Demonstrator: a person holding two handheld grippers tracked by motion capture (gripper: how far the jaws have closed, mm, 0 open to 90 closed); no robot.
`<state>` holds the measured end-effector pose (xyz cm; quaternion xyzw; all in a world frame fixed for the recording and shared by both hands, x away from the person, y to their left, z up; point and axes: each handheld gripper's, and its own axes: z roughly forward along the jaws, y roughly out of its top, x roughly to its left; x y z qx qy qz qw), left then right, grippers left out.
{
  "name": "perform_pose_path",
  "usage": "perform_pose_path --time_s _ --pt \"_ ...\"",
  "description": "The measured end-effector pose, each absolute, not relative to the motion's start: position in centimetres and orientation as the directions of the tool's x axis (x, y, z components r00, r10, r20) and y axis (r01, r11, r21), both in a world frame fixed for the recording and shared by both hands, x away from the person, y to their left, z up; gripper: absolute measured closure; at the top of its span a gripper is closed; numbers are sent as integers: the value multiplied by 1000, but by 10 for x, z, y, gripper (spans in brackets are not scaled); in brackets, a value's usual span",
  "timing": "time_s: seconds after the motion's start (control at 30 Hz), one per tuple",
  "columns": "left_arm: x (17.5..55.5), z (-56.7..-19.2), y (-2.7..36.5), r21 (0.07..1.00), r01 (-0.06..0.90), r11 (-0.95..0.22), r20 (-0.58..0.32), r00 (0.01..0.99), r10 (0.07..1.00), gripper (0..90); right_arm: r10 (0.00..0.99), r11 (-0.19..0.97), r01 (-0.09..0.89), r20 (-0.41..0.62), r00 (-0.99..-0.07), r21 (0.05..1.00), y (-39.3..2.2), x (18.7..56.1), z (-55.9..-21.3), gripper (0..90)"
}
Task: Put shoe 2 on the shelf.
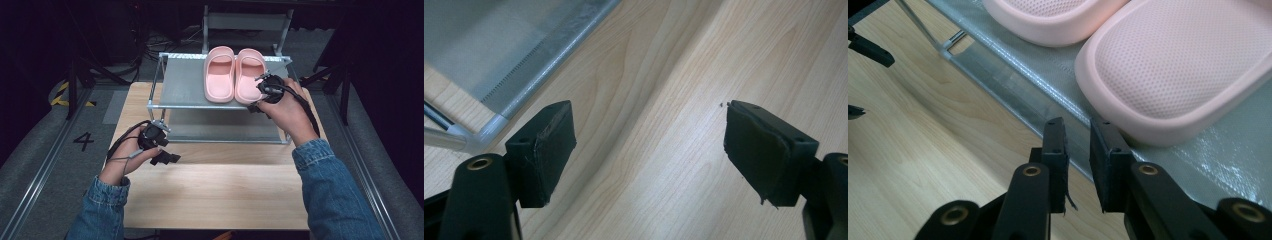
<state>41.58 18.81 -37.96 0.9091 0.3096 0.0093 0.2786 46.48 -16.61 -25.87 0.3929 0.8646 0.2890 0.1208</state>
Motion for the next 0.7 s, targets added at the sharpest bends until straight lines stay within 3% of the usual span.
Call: perform_pose_path --time_s 0.7 --pt "402 -380 208 509 592 -624 -148 775 614 216 749 505 584 14 -663 636 -204 427 -240 630"
